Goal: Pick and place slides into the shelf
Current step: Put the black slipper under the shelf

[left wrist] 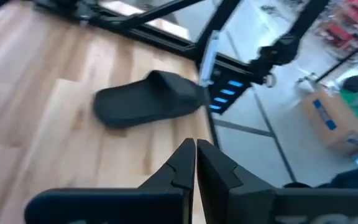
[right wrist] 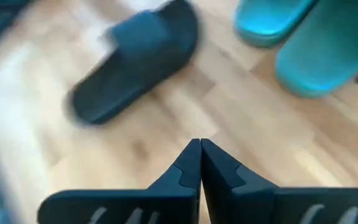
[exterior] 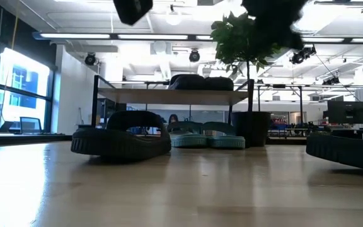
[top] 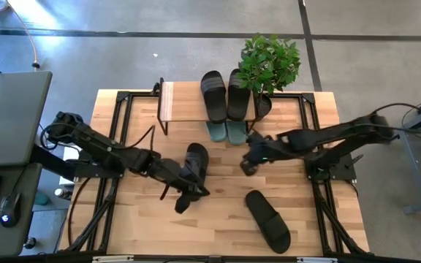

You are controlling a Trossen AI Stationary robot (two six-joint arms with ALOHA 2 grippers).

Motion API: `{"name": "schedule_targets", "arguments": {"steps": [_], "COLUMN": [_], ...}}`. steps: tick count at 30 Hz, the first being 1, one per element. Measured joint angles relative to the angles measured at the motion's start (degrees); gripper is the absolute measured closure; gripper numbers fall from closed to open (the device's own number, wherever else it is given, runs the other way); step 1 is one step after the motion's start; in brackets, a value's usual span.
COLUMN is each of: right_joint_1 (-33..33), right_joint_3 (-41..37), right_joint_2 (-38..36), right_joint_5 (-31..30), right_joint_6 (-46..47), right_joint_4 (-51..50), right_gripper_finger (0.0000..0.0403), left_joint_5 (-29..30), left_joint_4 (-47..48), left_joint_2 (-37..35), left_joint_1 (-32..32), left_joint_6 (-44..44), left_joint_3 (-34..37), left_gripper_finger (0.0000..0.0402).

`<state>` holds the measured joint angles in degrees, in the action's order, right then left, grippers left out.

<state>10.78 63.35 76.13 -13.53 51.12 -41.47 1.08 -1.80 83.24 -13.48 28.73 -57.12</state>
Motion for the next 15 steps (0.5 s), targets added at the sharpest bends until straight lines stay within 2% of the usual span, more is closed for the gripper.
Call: {"name": "schedule_targets", "arguments": {"steps": [5, 10, 13, 15], "right_joint_1": [4.94, 10.46, 14.78, 18.68], "right_joint_3": [0.01, 0.02, 0.02, 0.02], "right_joint_2": [-9.86, -17.18, -19.63, -20.07], "right_joint_5": [9.35, 17.30, 18.41, 16.21], "right_joint_6": [2.40, 12.05, 16.41, 18.35], "right_joint_4": [-3.23, -4.31, -6.61, -9.87], "right_gripper_finger": [0.0403, 0.0403, 0.0403, 0.0403], "left_joint_5": [-0.66, -8.34, -10.86, -10.89], "left_joint_4": [4.70, 4.43, 6.29, 6.54], "left_joint_2": [-0.73, -1.82, -3.62, -4.60], "left_joint_1": [2.28, 4.16, 5.13, 5.30], "left_joint_6": [0.00, -1.65, -1.87, -1.97], "left_joint_3": [0.04, 0.04, 0.07, -0.07], "left_gripper_finger": [0.0396, 0.0396, 0.0396, 0.0396]}}
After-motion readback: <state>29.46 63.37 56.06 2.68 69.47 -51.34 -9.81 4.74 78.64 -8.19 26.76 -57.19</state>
